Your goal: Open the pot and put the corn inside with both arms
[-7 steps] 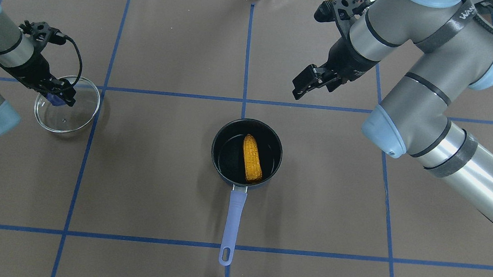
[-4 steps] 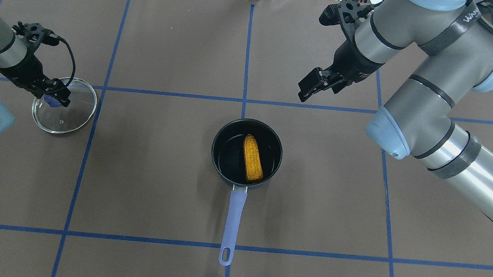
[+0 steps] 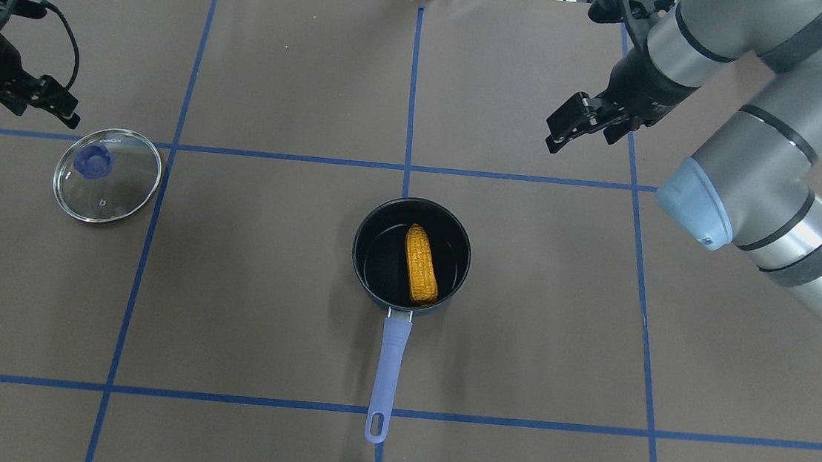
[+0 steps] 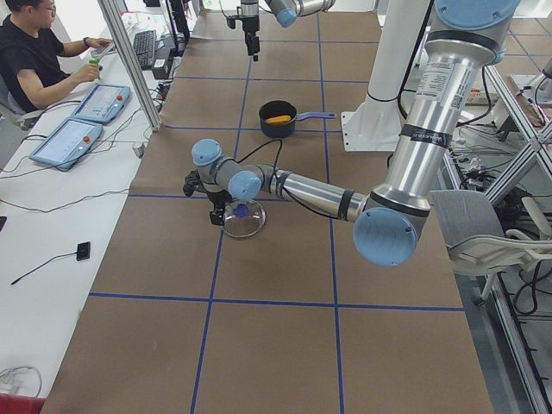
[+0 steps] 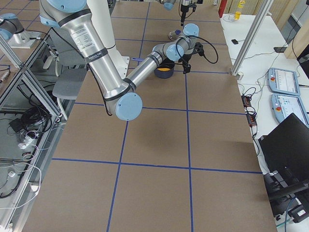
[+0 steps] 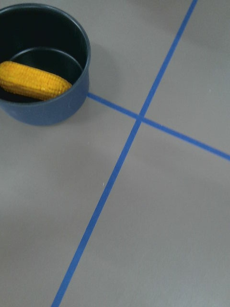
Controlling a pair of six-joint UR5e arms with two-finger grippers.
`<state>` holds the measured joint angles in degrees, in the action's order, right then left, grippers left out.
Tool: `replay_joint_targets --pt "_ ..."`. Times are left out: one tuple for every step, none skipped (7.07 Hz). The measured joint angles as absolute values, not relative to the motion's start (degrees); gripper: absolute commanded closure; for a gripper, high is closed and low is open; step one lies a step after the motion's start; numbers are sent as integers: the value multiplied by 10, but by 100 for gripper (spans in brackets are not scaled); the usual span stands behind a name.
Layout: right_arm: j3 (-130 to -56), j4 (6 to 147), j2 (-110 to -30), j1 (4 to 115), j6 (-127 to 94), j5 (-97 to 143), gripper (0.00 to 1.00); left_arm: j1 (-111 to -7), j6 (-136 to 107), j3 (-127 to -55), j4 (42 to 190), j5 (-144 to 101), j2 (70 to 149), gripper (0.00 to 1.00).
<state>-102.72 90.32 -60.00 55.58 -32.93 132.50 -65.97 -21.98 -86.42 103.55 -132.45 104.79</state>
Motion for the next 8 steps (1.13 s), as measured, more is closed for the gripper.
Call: replay_joint_targets --pt "-1045 909 -622 588 -327 1307 0 -696 -160 -861 1035 -1327 1026 0" --pt "-1057 911 -644 625 -322 1297 0 -737 -102 -859 1033 -1329 1004 0" --pt "-1061 913 -674 665 -304 1293 0 -771 -50 -858 1032 -1331 978 0" --pt "-1061 920 -708 698 -280 1291 0 -791 -12 -857 1032 -1330 954 0" --pt "-1061 936 -744 724 -261 1287 0 -800 9 -856 1033 -1329 934 0" --pt "-1060 949 -781 740 -231 1279 0 -802 18 -855 1035 -1328 922 0" --pt "-1058 956 -820 752 -182 1272 0 -803 22 -851 1037 -1328 915 0" --pt "-1053 957 -854 771 -137 1272 0 -803 23 -848 1037 -1329 912 0"
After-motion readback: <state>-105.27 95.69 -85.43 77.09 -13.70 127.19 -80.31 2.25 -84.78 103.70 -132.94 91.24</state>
